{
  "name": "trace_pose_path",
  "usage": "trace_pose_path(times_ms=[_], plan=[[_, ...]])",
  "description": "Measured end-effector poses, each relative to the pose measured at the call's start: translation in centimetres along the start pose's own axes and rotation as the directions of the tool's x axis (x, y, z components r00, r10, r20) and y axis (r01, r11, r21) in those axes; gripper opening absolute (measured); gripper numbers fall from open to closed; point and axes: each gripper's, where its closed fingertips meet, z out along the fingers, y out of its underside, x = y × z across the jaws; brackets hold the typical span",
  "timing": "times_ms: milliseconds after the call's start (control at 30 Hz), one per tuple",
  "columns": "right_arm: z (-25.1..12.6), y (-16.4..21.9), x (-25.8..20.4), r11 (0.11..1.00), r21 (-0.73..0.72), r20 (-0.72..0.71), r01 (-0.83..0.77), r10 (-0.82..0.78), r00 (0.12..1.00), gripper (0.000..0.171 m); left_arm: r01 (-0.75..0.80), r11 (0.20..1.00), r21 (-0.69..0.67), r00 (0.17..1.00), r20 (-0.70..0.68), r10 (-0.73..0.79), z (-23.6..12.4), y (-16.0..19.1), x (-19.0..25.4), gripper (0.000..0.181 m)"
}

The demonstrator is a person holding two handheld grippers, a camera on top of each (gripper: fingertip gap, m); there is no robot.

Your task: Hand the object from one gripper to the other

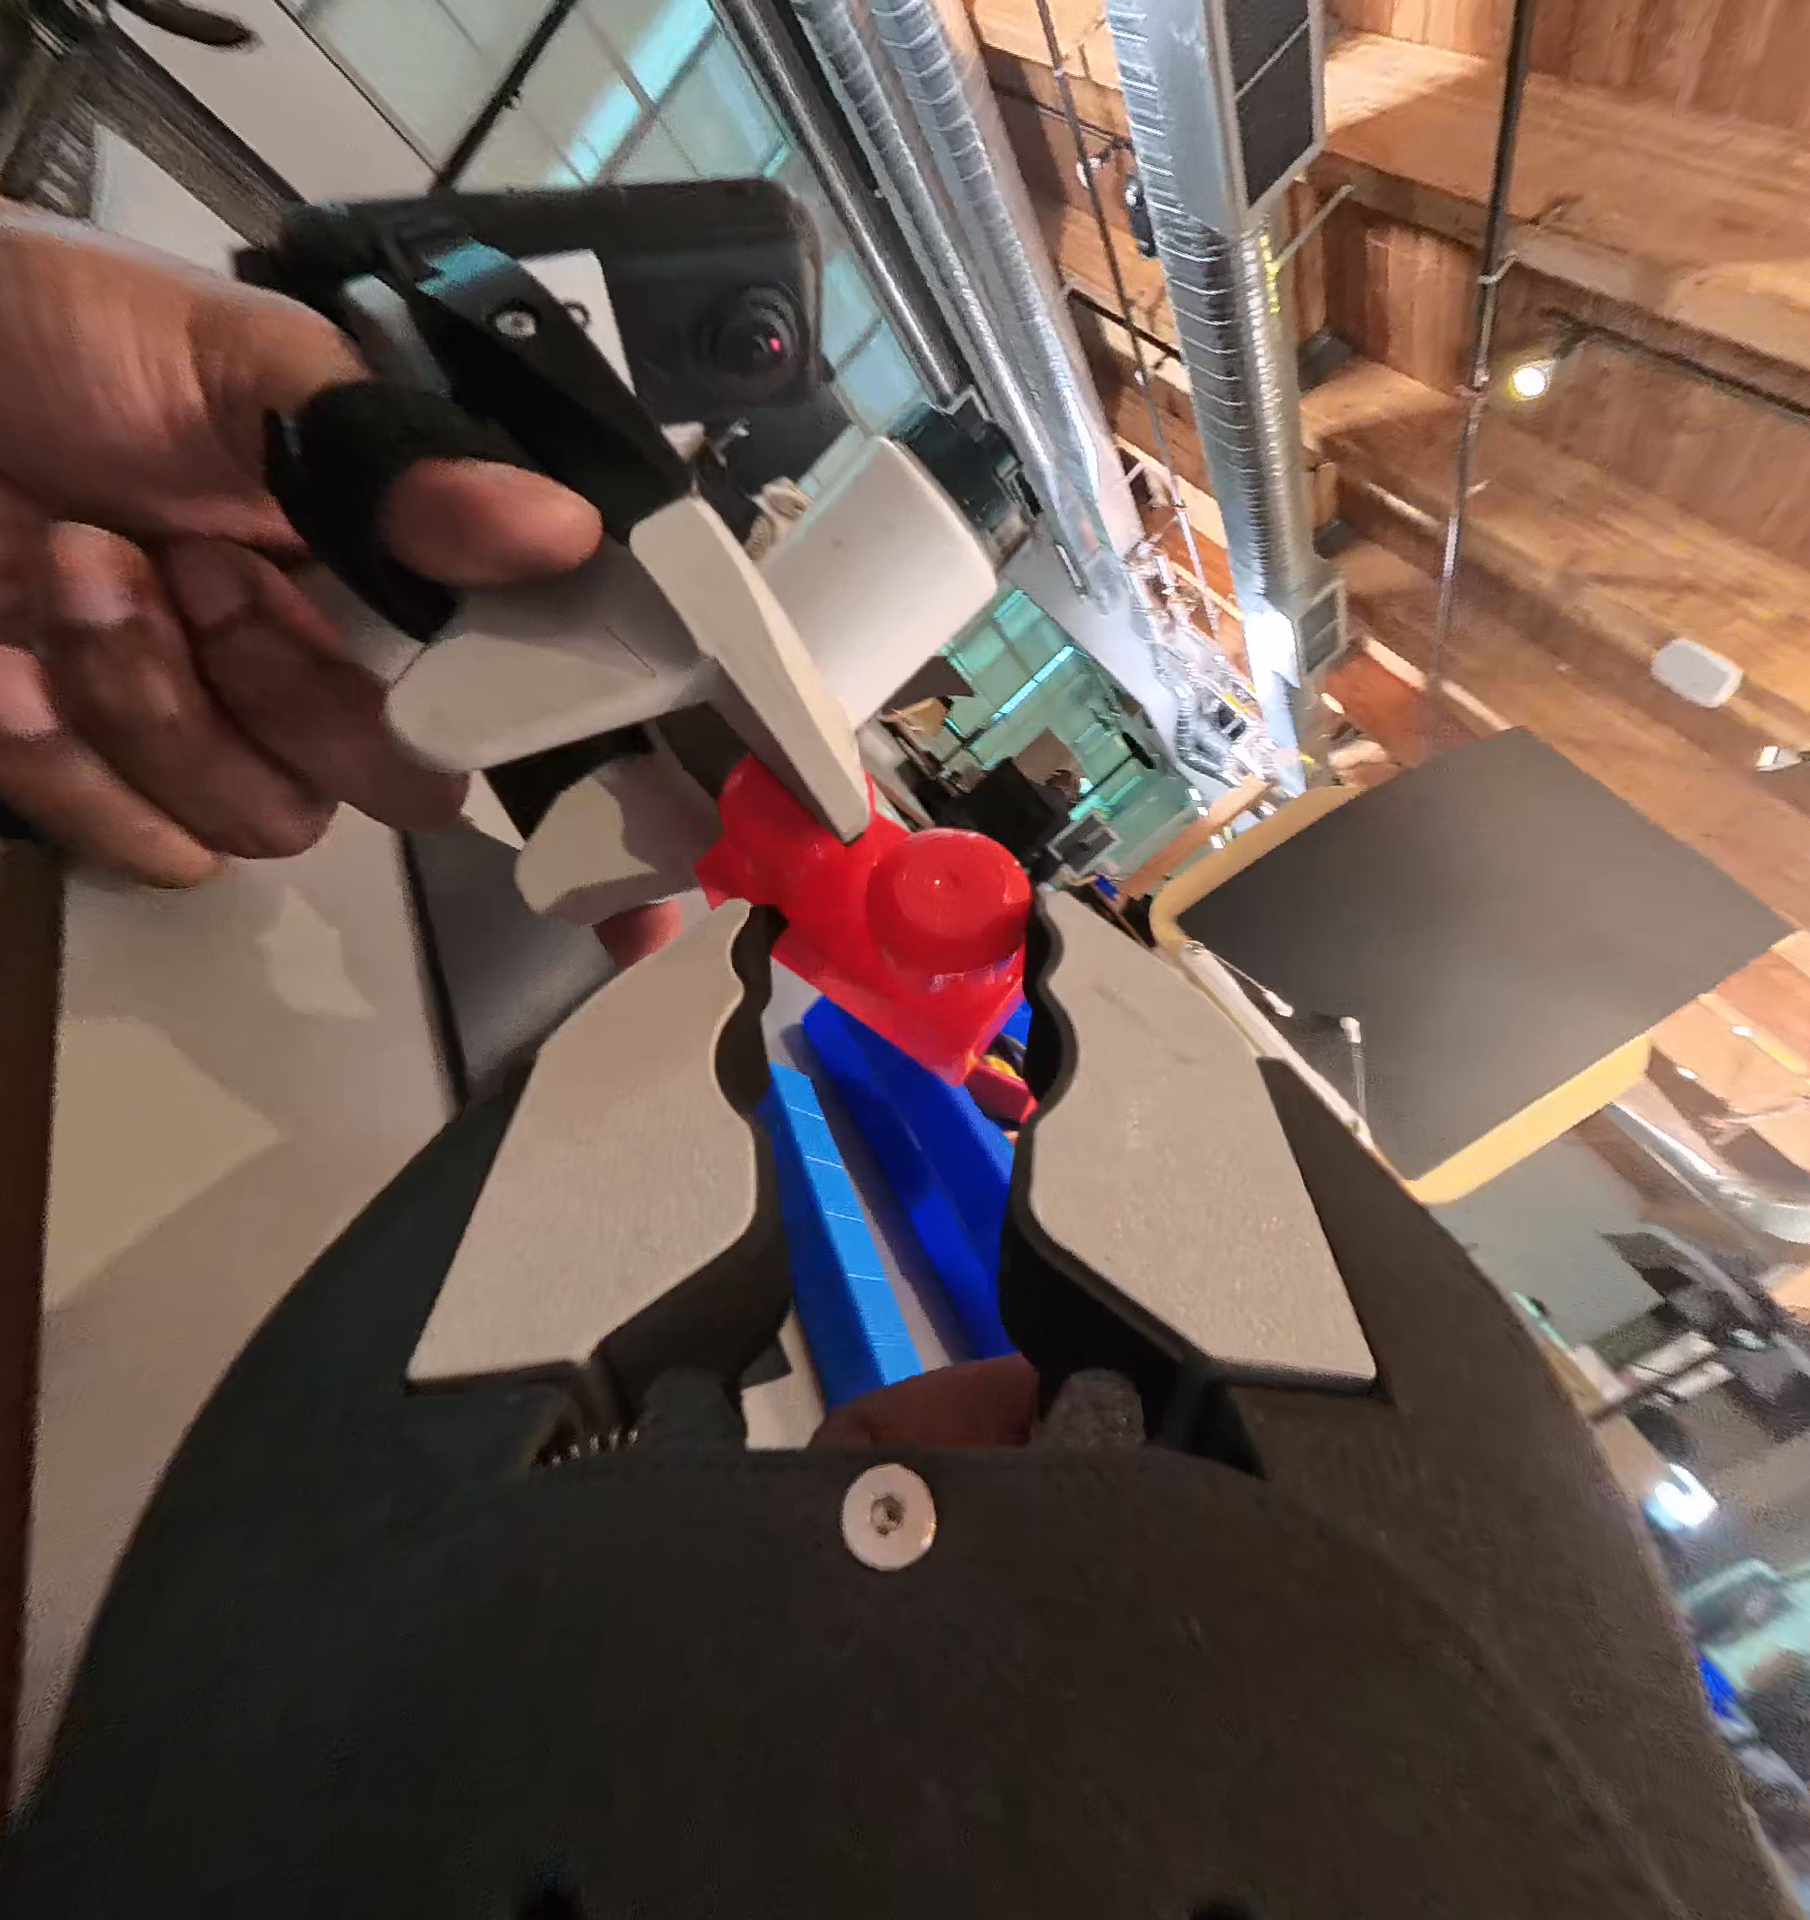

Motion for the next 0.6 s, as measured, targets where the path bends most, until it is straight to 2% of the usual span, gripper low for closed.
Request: trace_pose_path(times_ms=[200,300,367,533,600], plan=[[-0.3,-0.5,-1.4,0.998,0.043,0.111,-0.039,0.034,0.993,0.049,-0.029,0.998,-0.061,0.998,-0.051,0.026,-0.7,0.5,0.3,0.047],[-0.3,-0.3,-1.6,0.999,0.035,0.117,-0.024,0.020,0.993,0.034,-0.025,0.998,-0.065,0.998,-0.058,0.021,-1.1,0.4,0.2,0.047],[-0.3,-0.3,-1.8,0.999,0.035,0.126,-0.023,0.019,0.992,0.031,-0.024,0.997,-0.079,0.997,-0.069,0.018,-1.3,0.5,0.2,0.047],[-0.3,-0.2,-2.4,1.000,0.027,0.146,-0.001,-0.003,0.989,0.037,-0.025,0.994,-0.106,0.998,-0.061,0.019,-1.2,0.9,0.1,0.047],[-0.2,0.0,-2.4,1.000,0.018,0.140,0.012,-0.015,0.990,0.034,-0.023,0.994,-0.107,0.998,-0.057,0.017,-1.1,0.9,0.0,0.046]])
